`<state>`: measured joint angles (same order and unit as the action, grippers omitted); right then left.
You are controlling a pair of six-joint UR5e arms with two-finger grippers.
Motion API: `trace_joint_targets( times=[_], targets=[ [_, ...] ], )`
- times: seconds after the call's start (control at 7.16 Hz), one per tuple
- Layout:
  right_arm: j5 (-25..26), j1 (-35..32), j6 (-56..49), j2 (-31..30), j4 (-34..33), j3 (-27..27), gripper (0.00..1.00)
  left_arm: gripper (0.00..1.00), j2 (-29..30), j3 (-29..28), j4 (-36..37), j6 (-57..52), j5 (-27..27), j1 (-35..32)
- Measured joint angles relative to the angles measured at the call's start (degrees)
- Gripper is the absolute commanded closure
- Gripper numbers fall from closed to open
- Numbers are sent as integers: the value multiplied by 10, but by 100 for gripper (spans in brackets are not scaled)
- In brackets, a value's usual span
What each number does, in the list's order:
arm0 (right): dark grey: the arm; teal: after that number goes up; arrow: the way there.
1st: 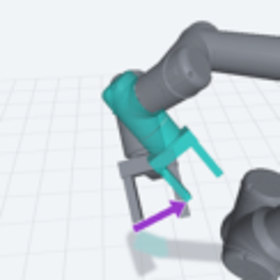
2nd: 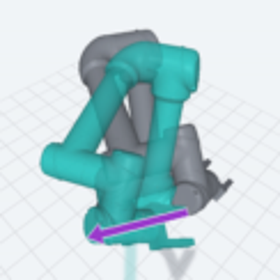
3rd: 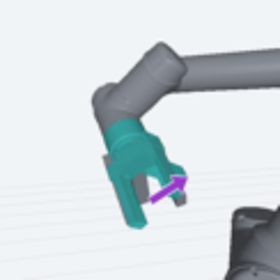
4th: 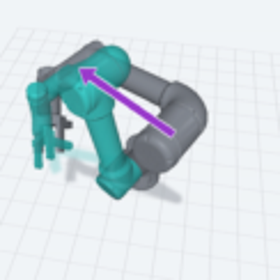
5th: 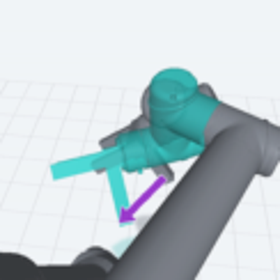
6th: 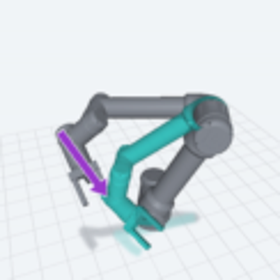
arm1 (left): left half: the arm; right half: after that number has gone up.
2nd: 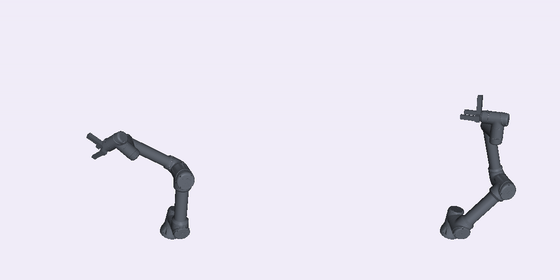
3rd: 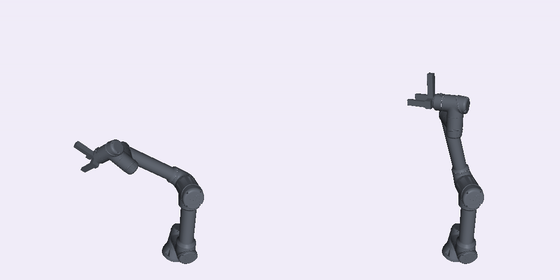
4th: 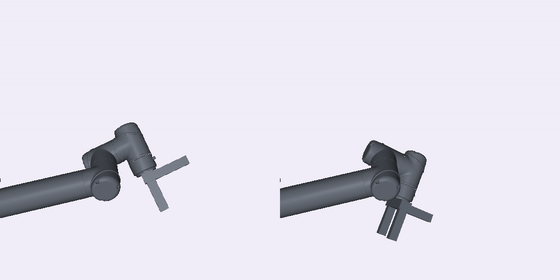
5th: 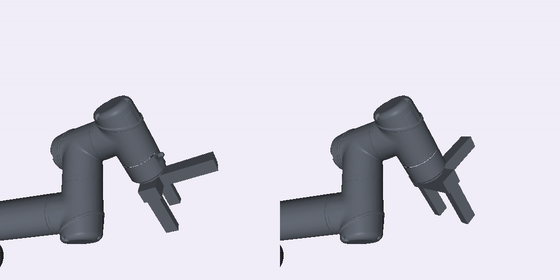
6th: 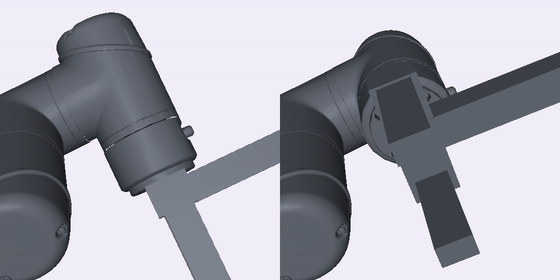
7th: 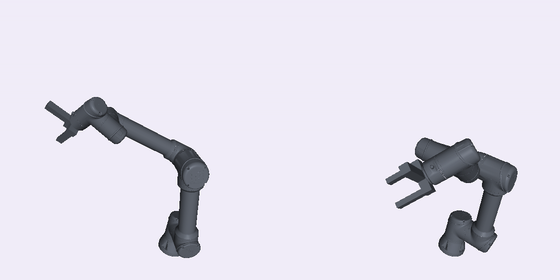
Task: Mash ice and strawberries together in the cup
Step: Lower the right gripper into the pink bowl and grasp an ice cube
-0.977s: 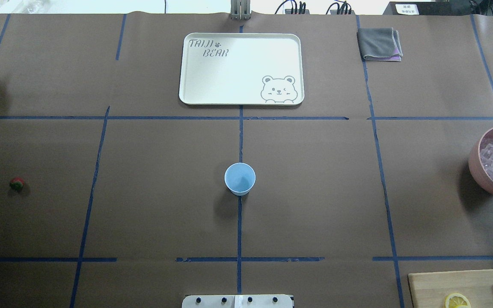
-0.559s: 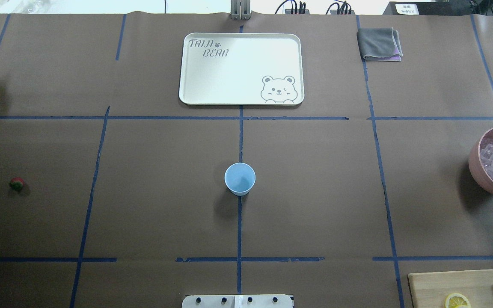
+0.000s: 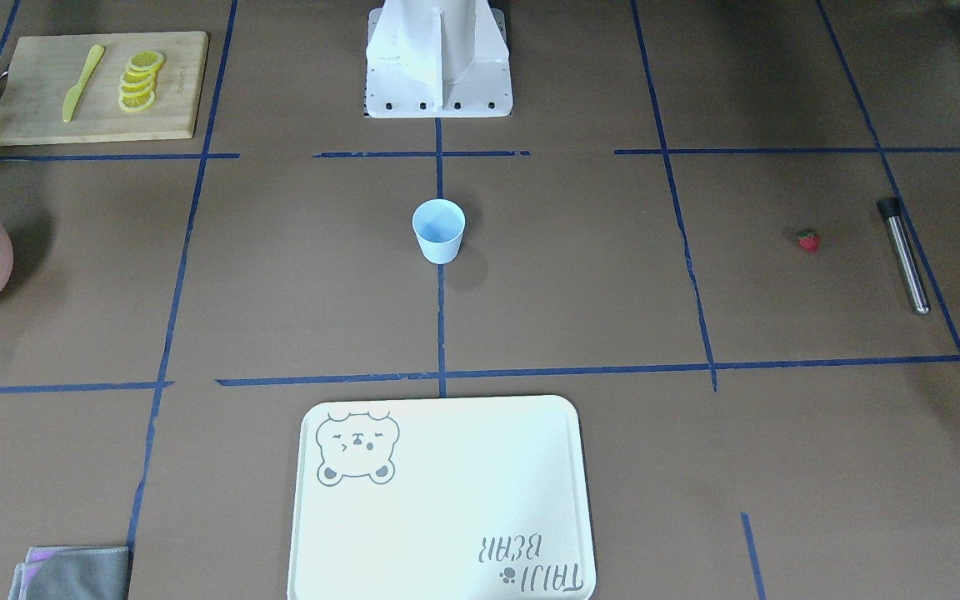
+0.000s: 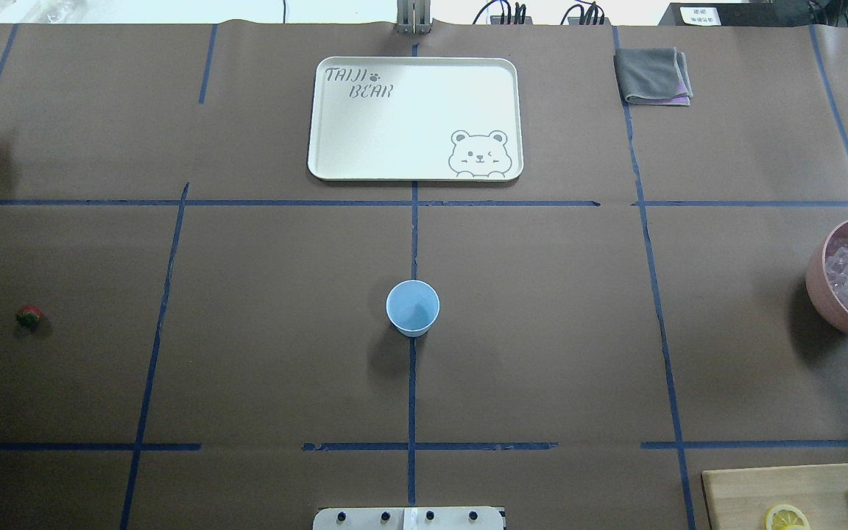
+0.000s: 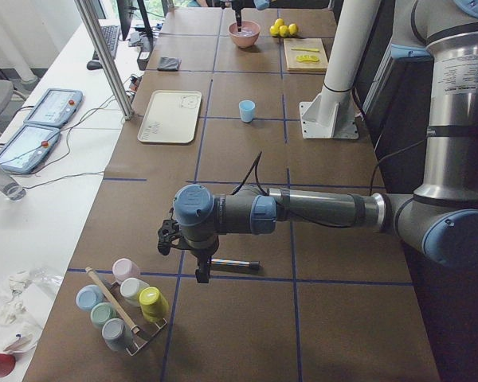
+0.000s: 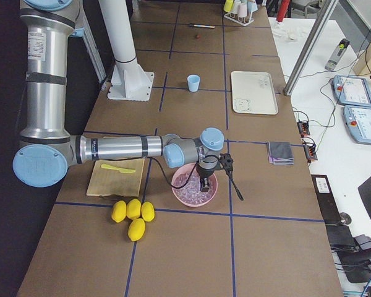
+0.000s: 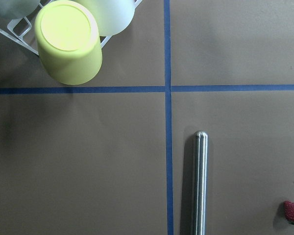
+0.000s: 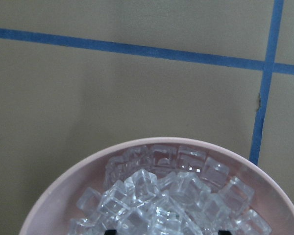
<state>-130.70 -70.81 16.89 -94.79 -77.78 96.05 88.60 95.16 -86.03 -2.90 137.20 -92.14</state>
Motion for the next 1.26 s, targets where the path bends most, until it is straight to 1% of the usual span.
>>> trace_joint_targets(
  times=[0.14, 0.42, 0.98, 1.12, 1.26],
  targets=[
    [0, 1, 0, 0, 0, -1, 33, 0, 0, 2, 0, 0, 0, -1],
    [0, 5, 1, 1, 0, -3, 33, 0, 0, 5, 1, 0, 0, -1],
    [0, 13, 0, 1, 0, -10, 37, 0, 0, 8, 1, 0, 0, -2],
    [0, 13, 0, 1, 0, -10, 40, 0, 0, 9, 1, 0, 0, -2],
    [0, 13, 0, 1, 0, -10, 47, 0, 0, 9, 1, 0, 0, -2]
  ],
)
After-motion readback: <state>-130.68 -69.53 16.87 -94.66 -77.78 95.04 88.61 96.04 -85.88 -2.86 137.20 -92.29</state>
